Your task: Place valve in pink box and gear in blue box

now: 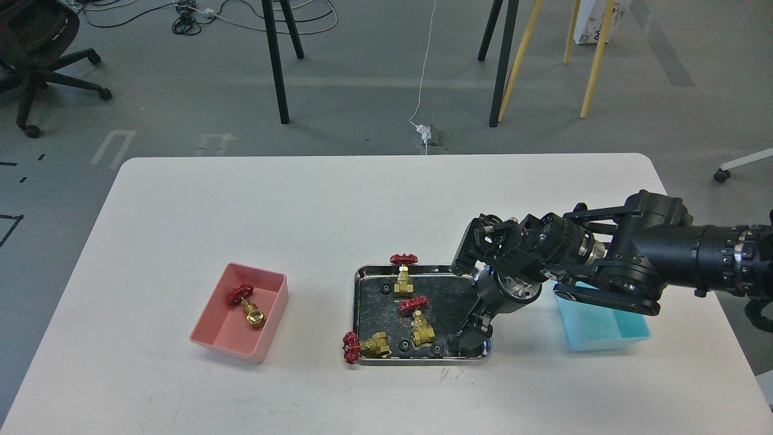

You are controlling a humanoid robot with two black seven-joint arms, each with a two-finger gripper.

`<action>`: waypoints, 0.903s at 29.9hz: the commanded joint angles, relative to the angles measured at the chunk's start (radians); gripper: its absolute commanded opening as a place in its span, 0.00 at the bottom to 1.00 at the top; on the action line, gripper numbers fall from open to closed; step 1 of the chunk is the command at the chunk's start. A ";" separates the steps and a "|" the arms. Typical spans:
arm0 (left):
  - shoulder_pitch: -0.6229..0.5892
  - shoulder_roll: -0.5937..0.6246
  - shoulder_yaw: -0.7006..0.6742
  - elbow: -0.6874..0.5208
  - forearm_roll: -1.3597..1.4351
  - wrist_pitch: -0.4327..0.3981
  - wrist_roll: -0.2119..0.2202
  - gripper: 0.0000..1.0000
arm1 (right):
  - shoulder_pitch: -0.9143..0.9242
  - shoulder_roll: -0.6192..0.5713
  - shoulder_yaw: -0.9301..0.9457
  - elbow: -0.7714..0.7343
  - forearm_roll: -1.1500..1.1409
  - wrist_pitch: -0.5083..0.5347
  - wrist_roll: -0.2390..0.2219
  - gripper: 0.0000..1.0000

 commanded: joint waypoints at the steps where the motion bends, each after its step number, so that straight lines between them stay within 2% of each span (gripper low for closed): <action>1: -0.002 0.003 0.000 0.000 -0.001 -0.001 0.000 1.00 | -0.011 0.042 0.000 -0.023 -0.001 0.000 -0.001 0.95; 9: -0.002 0.017 0.002 0.000 -0.001 -0.002 0.000 1.00 | -0.026 0.091 -0.020 -0.034 -0.024 0.000 -0.001 0.87; 13: 0.000 0.020 0.002 0.001 -0.001 -0.004 0.000 1.00 | -0.028 0.091 -0.028 -0.036 -0.026 0.000 -0.001 0.86; 27: 0.001 0.019 0.002 0.001 -0.001 -0.001 0.000 1.00 | -0.025 0.062 -0.039 -0.036 -0.027 0.000 -0.007 0.72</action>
